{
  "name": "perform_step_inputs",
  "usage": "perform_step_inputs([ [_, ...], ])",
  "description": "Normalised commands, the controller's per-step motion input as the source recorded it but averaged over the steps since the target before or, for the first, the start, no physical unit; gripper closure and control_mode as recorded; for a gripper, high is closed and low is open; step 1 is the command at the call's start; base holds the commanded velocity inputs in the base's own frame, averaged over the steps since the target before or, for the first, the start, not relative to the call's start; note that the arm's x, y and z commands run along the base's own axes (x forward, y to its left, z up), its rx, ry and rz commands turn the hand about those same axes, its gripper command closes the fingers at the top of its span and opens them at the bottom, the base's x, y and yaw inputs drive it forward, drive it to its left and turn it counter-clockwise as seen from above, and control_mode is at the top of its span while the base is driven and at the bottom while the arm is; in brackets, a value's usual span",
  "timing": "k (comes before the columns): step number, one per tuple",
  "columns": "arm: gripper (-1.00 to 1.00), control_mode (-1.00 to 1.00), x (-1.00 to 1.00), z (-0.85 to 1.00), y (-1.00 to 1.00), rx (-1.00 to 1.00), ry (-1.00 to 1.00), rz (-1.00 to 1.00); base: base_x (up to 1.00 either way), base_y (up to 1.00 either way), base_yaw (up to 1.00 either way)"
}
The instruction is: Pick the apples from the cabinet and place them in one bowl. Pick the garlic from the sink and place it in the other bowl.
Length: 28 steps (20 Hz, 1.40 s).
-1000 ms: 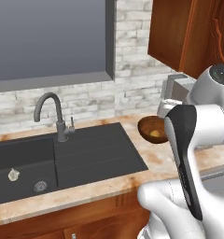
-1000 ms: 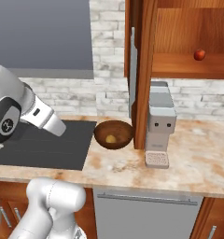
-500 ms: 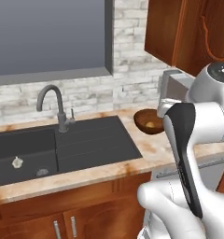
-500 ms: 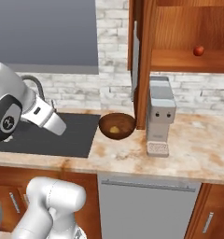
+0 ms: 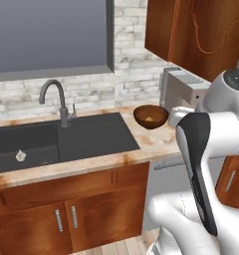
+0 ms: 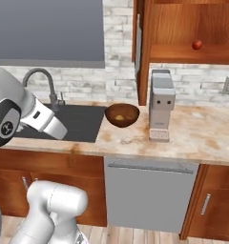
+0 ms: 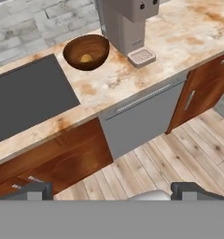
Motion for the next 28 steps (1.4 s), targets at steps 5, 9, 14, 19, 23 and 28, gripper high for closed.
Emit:
perform_step_inputs([
  [5, -1.0, 1.0, 0.0, 0.0, 0.0, 0.0, 0.0, 0.0, -0.09, -0.56, 0.09],
  [9, -1.0, 1.0, 0.0, 0.0, 0.0, 0.0, 0.0, 0.0, -0.28, -0.63, 0.14],
  [14, -1.0, 1.0, 0.0, 0.0, 0.0, 0.0, 0.0, 0.0, -0.35, -0.54, 0.13],
  [19, -1.0, 1.0, 0.0, 0.0, 0.0, 0.0, 0.0, 0.0, -0.08, -0.63, 0.11],
  [23, -1.0, 1.0, 0.0, 0.0, 0.0, 0.0, 0.0, 0.0, -0.01, -0.8, 0.05],
  [28, -1.0, 1.0, 0.0, 0.0, 0.0, 0.0, 0.0, 0.0, 0.01, -0.9, 0.0],
])
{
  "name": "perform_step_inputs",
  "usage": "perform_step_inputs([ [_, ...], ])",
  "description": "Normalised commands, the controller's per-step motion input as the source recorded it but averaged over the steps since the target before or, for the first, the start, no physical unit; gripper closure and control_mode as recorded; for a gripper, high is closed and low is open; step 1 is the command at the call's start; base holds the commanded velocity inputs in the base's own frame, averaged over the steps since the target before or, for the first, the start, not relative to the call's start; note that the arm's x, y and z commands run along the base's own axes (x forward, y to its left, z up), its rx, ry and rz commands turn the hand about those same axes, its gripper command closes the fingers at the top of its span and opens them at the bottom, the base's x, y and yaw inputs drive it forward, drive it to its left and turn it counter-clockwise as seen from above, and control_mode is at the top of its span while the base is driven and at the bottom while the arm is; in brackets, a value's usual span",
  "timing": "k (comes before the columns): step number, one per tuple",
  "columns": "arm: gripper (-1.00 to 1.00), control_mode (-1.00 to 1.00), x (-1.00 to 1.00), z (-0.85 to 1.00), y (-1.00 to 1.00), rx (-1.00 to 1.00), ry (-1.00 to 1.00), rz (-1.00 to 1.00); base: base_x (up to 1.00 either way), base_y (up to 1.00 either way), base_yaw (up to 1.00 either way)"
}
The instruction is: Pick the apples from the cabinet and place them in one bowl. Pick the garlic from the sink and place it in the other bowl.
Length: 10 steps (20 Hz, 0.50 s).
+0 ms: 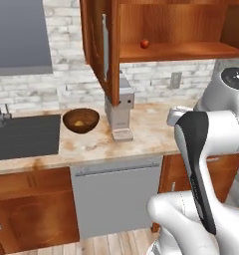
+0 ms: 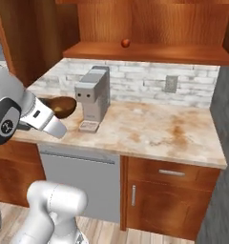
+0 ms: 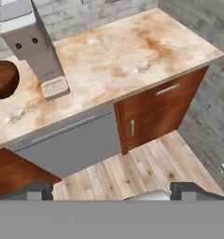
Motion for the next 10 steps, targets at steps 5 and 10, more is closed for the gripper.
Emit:
perform_step_inputs([
  [5, -1.0, 1.0, 0.0, 0.0, 0.0, 0.0, 0.0, 0.0, 0.06, -0.91, 0.0],
  [10, -1.0, 1.0, 0.0, 0.0, 0.0, 0.0, 0.0, 0.0, 0.17, -0.64, 0.01],
])
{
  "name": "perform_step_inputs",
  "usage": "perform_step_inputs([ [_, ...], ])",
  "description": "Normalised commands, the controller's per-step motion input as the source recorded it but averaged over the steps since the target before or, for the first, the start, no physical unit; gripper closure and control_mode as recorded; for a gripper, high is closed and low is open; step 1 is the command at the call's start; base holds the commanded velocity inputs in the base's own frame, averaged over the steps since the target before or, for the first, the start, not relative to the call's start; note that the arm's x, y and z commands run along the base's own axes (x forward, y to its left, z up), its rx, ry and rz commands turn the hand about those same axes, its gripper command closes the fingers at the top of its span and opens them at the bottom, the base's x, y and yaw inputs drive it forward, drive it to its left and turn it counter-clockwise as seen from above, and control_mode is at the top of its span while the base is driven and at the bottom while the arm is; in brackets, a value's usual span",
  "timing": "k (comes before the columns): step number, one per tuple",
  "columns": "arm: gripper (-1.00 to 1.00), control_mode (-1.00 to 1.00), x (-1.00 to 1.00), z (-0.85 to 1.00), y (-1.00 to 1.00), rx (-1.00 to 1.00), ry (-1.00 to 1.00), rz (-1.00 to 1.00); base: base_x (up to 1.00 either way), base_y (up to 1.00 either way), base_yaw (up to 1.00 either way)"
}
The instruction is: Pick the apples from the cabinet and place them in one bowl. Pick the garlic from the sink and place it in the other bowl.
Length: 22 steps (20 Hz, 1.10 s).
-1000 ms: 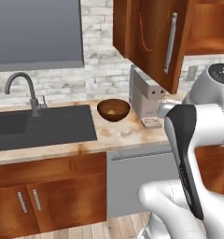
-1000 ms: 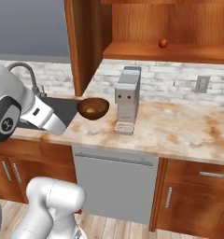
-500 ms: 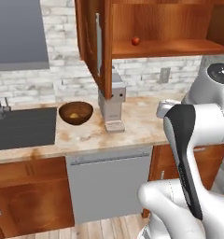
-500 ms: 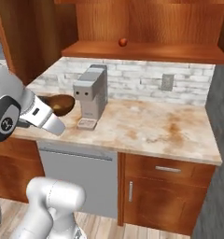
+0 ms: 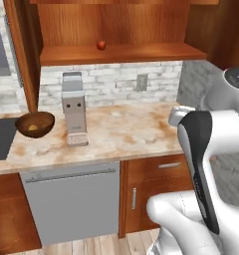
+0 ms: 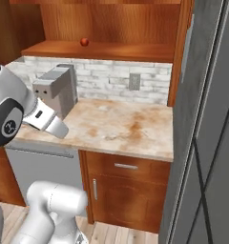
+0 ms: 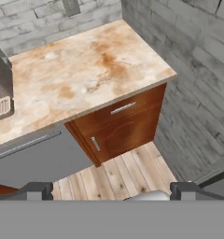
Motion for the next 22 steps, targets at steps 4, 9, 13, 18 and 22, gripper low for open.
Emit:
perform_step_inputs([
  [4, -1.0, 1.0, 0.0, 0.0, 0.0, 0.0, 0.0, 0.0, 0.44, -0.07, 0.05],
  [9, -1.0, 1.0, 0.0, 0.0, 0.0, 0.0, 0.0, 0.0, 0.65, 0.08, -0.05],
  [13, -1.0, 1.0, 0.0, 0.0, 0.0, 0.0, 0.0, 0.0, 0.62, 0.11, -0.06],
  [18, -1.0, 1.0, 0.0, 0.0, 0.0, 0.0, 0.0, 0.0, 0.47, 0.37, -0.07],
  [22, -1.0, 1.0, 0.0, 0.0, 0.0, 0.0, 0.0, 0.0, 0.35, 0.43, -0.04],
])
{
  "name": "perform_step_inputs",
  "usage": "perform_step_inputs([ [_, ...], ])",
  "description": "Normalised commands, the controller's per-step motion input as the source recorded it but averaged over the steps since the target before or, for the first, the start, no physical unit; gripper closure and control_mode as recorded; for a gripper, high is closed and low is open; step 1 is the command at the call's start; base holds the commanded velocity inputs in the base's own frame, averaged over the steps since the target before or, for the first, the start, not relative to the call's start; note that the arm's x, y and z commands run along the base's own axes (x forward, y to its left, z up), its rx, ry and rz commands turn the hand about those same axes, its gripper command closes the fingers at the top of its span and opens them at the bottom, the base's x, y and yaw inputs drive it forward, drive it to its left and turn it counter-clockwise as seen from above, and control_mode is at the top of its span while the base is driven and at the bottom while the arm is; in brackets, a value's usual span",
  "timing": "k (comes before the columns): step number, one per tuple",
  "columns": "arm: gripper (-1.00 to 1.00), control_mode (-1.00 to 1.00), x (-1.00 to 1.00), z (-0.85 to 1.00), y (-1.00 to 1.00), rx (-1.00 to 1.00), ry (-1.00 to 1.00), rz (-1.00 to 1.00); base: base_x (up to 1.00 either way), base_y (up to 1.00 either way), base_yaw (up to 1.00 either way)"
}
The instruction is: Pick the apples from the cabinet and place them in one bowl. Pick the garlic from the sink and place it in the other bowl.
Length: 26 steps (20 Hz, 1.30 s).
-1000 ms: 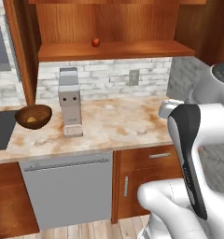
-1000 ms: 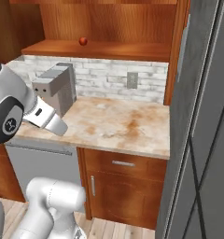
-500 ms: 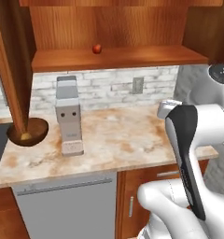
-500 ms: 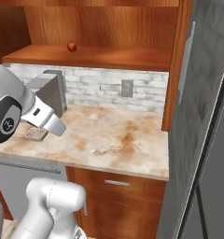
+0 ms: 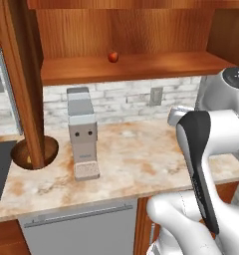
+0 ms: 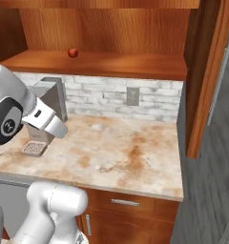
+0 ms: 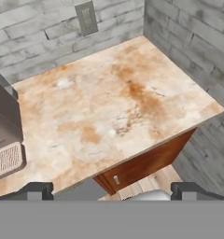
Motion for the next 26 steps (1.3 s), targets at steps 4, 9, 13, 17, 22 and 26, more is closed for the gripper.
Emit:
perform_step_inputs([
  [4, -1.0, 1.0, 0.0, 0.0, 0.0, 0.0, 0.0, 0.0, 0.32, 0.37, -0.02],
  [9, -1.0, 1.0, 0.0, 0.0, 0.0, 0.0, 0.0, 0.0, 0.42, 0.01, 0.0],
  [13, -1.0, 1.0, 0.0, 0.0, 0.0, 0.0, 0.0, 0.0, 0.51, 0.0, 0.0],
  [17, -1.0, 1.0, 0.0, 0.0, 0.0, 0.0, 0.0, 0.0, 0.52, -0.01, 0.0],
  [22, -1.0, 1.0, 0.0, 0.0, 0.0, 0.0, 0.0, 0.0, 0.48, -0.04, 0.01],
  [26, -1.0, 1.0, 0.0, 0.0, 0.0, 0.0, 0.0, 0.0, 0.06, 0.0, 0.0],
])
